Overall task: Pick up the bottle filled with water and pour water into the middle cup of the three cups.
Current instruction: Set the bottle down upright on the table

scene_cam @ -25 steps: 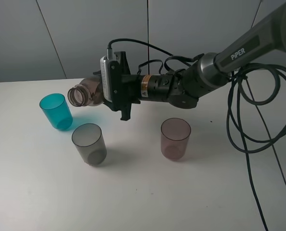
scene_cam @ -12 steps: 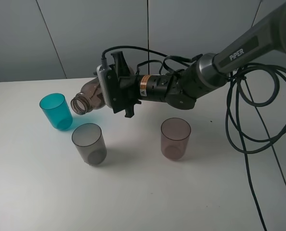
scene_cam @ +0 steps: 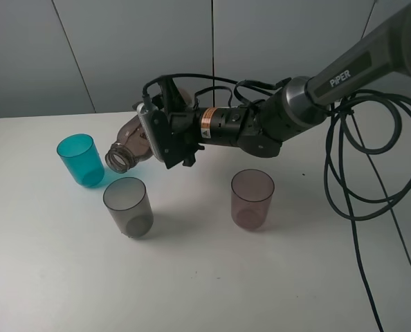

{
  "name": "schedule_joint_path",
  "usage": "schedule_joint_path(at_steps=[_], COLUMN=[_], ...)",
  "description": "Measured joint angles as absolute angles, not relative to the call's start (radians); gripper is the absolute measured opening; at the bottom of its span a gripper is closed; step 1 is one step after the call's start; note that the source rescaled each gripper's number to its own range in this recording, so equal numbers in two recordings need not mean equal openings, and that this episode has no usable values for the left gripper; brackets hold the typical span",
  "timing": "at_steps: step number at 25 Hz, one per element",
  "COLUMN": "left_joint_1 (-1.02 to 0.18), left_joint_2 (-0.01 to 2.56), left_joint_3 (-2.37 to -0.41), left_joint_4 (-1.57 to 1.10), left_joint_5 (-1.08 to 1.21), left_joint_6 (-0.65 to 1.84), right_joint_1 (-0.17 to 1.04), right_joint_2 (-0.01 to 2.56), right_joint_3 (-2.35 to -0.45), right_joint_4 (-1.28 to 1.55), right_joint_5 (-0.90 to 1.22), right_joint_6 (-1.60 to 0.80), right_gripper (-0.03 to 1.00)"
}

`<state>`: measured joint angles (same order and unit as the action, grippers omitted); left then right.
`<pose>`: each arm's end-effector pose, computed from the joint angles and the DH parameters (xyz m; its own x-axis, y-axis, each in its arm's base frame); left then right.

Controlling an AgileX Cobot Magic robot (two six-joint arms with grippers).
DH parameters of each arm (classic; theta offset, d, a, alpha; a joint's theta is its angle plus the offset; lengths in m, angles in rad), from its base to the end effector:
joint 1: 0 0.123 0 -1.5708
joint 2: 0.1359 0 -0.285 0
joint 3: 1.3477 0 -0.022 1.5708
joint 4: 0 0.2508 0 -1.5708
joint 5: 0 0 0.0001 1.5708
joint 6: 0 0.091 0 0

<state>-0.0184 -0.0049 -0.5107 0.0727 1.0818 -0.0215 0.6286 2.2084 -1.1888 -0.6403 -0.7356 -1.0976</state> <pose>-0.0077 0.0060 0.2787 -0.4603 0.0211 -0.8875 -0.0327 0.9986 0.0408 0.3391 0.2916 0.1135 0.8552 -0.5103 -0.0902 -0.2158 -0.1925 -0.9573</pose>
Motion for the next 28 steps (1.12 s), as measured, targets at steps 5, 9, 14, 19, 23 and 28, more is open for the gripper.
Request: schedule_joint_path(at_steps=[5,9,14,19,23,28], left_joint_1=[-0.018,-0.018,-0.018,-0.018,-0.018,-0.018], left_joint_2=[-0.005,-0.005,-0.005,-0.005,-0.005,-0.005], left_joint_3=[-0.511,-0.511,-0.511,-0.511,-0.511,-0.511], left_joint_4=[0.073,0.073,0.073,0.073,0.073,0.073], left_joint_5=[1.082,1.082,1.082,1.082,1.082,1.082], left_joint_6=[-0.022,-0.022,-0.022,-0.022,-0.022,-0.022], right_joint_1=[0.629,0.629,0.629,0.629,0.629,0.629], right_joint_2=[2.208,2.208,2.208,2.208,2.207,2.205], right_joint_3=[-1.189,-1.189,-1.189,-1.189,-1.189,-1.189], right_joint_4=[-0.629,-0.617,-0.613,-0.610,-0.610,-0.607], right_joint_5=[-0.736,-0.736,-0.736,-0.736,-0.736,-0.736], right_joint_6=[-1.163,-1.219,-1.266,-1.305,-1.317,-1.346], right_gripper=[0.00,0.00,0.00,0.00,0.00,0.00])
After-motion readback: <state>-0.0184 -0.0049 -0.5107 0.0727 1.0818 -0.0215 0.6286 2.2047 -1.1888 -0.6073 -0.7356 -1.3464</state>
